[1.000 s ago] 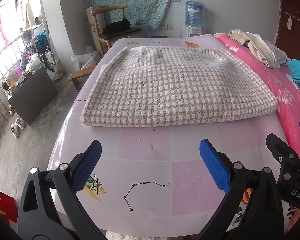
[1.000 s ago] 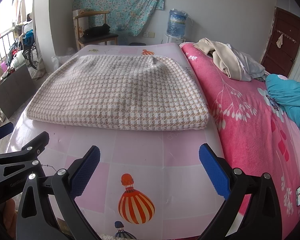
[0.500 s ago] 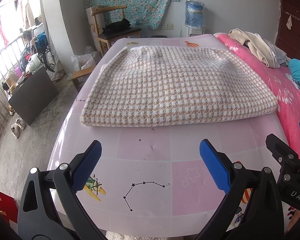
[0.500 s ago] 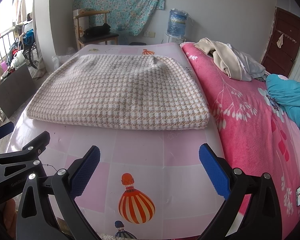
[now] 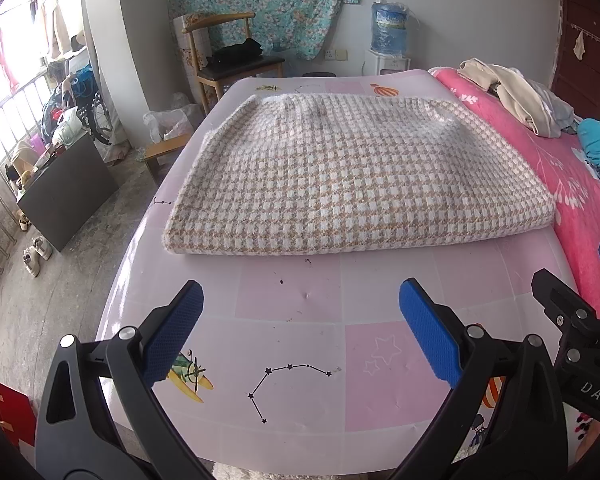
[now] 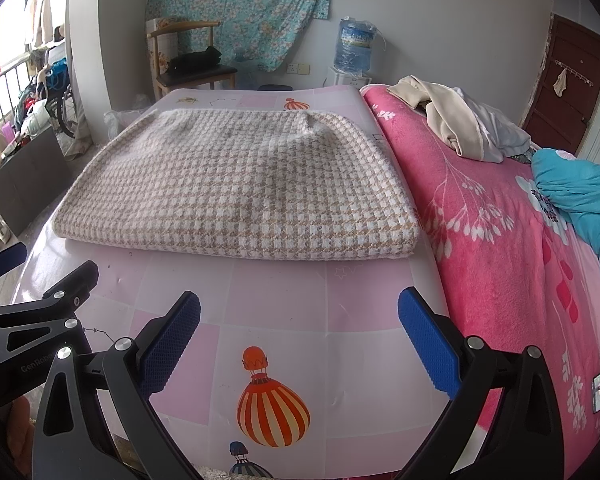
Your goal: Fold large clothes
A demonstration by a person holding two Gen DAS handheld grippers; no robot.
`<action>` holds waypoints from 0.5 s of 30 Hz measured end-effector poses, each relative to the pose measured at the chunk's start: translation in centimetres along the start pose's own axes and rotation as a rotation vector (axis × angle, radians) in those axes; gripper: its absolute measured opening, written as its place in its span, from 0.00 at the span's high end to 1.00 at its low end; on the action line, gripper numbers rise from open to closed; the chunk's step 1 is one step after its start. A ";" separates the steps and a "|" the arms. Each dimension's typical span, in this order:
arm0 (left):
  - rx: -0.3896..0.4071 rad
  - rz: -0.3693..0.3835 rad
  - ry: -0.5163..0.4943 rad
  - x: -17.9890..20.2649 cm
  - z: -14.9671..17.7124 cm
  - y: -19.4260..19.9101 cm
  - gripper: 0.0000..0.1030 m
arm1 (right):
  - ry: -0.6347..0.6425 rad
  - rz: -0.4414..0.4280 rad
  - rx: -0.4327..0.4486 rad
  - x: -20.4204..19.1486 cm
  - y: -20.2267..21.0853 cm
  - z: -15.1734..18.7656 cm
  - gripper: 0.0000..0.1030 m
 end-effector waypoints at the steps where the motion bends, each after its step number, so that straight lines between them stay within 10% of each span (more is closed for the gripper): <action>1: 0.000 -0.001 0.000 0.0 0.0 0.0 0.08 | 0.000 0.000 0.001 0.0 0.0 0.0 0.06; 15: -0.001 0.000 0.001 0.0 0.0 0.0 0.08 | 0.003 0.003 -0.001 0.0 0.0 -0.1 0.06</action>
Point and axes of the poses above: each gripper's, at about its wrist camera, not at the fingertips, and y roughly against the way its jaws point, x to its right, z to its underside, the point moved 1 cm from there along -y, roughly the way its jaws point, and after that the axes turned 7 degrees about z, right-handed, at the moved point
